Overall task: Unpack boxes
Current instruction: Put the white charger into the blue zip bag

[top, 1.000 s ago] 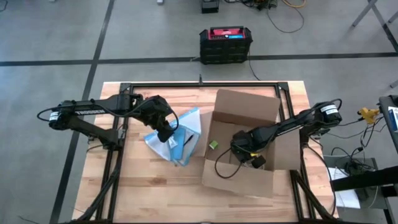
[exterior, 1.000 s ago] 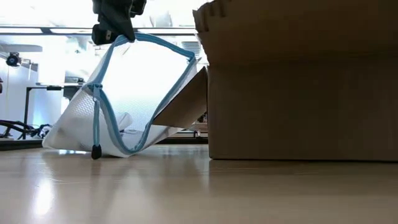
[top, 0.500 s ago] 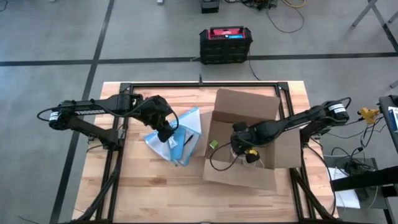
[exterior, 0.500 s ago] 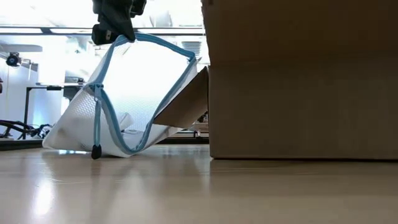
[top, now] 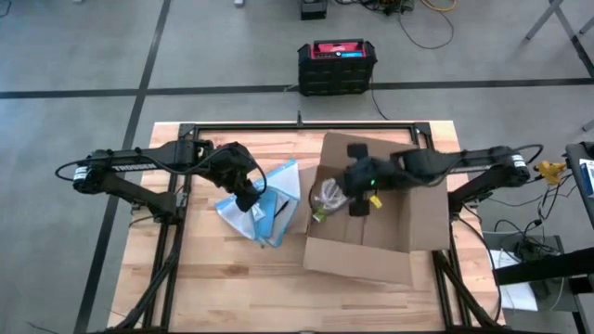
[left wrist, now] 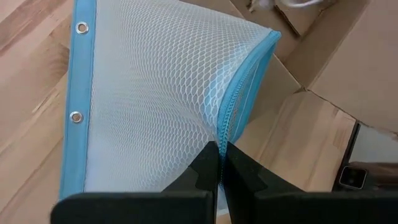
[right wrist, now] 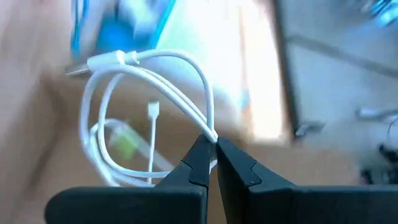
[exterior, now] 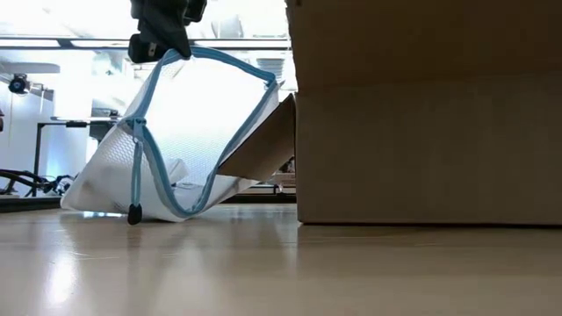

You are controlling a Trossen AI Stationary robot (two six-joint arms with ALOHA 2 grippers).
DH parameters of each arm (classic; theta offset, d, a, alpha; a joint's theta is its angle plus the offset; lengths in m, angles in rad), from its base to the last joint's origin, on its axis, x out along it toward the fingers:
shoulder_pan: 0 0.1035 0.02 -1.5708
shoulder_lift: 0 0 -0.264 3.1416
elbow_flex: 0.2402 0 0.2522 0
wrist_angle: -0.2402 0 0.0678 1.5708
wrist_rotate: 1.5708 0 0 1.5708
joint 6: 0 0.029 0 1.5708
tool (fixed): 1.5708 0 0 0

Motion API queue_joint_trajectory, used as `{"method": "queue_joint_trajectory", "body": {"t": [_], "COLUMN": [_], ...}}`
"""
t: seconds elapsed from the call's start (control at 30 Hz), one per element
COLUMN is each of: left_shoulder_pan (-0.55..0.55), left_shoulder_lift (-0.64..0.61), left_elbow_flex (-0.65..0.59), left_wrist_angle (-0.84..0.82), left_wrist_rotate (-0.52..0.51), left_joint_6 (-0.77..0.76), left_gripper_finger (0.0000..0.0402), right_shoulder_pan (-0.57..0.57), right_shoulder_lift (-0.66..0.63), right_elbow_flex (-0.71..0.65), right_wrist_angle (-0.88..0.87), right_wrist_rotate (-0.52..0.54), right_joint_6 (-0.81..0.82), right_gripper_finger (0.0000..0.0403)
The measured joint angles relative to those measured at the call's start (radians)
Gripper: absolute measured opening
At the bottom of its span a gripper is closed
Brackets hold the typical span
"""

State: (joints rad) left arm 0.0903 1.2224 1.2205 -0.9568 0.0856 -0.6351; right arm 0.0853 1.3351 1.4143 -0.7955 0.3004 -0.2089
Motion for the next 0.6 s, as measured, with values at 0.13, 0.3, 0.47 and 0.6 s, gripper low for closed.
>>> {"method": "queue_joint_trajectory", "body": {"t": [0.13, 0.3, 0.47, 0.6], "left_shoulder_pan": [0.012, 0.031, 0.056, 0.074], "left_shoulder_lift": [0.0, 0.0, -0.002, -0.005], "left_elbow_flex": [0.0, 0.011, 0.029, 0.043], "left_wrist_angle": [-0.002, -0.01, -0.091, -0.198], "left_wrist_rotate": [0.007, 0.079, 0.093, 0.153], "left_joint_6": [-0.118, -0.188, -0.186, -0.128], "left_gripper_finger": [0.0, 0.0, 0.0, 0.0], "right_shoulder_pan": [0.0, 0.002, 0.002, -0.009], "right_shoulder_lift": [0.02, 0.087, 0.229, 0.355], "right_elbow_flex": [0.097, 0.104, 0.103, 0.103], "right_wrist_angle": [0.195, 0.461, 0.642, 0.727], "right_wrist_rotate": [-0.095, -0.3, -0.351, -0.323], "right_joint_6": [-0.013, 0.059, 0.085, 0.115], "right_gripper_finger": [0.0, 0.0, 0.0, 0.0]}}
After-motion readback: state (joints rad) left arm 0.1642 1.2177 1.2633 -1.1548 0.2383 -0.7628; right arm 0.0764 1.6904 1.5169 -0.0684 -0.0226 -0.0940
